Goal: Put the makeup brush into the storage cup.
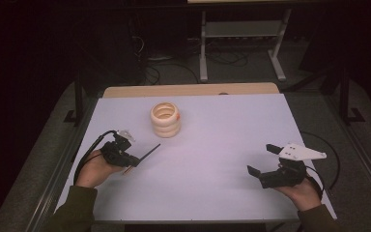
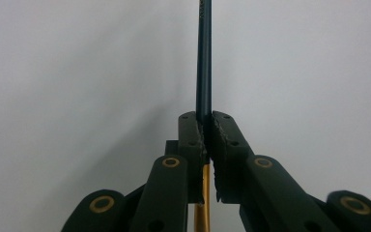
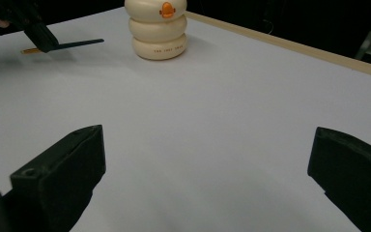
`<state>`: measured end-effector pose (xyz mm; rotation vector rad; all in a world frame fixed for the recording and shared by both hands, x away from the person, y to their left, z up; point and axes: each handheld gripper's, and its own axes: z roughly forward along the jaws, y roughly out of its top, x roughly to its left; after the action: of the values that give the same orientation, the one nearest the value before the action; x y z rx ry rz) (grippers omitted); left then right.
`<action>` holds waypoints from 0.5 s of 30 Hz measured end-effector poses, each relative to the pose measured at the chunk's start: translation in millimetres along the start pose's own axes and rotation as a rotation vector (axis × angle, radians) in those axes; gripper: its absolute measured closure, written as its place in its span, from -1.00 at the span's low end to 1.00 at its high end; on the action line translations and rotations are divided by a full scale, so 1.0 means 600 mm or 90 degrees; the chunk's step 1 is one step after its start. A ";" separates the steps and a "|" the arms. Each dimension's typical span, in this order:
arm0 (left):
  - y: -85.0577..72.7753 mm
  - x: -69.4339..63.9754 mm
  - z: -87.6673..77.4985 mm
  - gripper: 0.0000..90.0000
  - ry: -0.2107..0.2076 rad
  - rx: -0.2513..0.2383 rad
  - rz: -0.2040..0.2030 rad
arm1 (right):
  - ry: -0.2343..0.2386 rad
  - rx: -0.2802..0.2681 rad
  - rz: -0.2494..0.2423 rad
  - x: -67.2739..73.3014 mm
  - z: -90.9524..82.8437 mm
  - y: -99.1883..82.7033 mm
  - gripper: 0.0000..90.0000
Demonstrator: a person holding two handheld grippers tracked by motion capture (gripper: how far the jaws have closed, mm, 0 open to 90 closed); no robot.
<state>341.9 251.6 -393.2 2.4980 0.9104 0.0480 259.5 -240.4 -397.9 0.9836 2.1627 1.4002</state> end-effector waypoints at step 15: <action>0.009 -0.018 -0.012 0.86 -0.043 -0.059 0.043 | 0.059 0.023 -0.028 0.006 0.003 0.022 -1.00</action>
<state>335.1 244.7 -382.9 2.4284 0.7786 0.0271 262.6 -233.1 -386.3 0.8943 2.2688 1.4171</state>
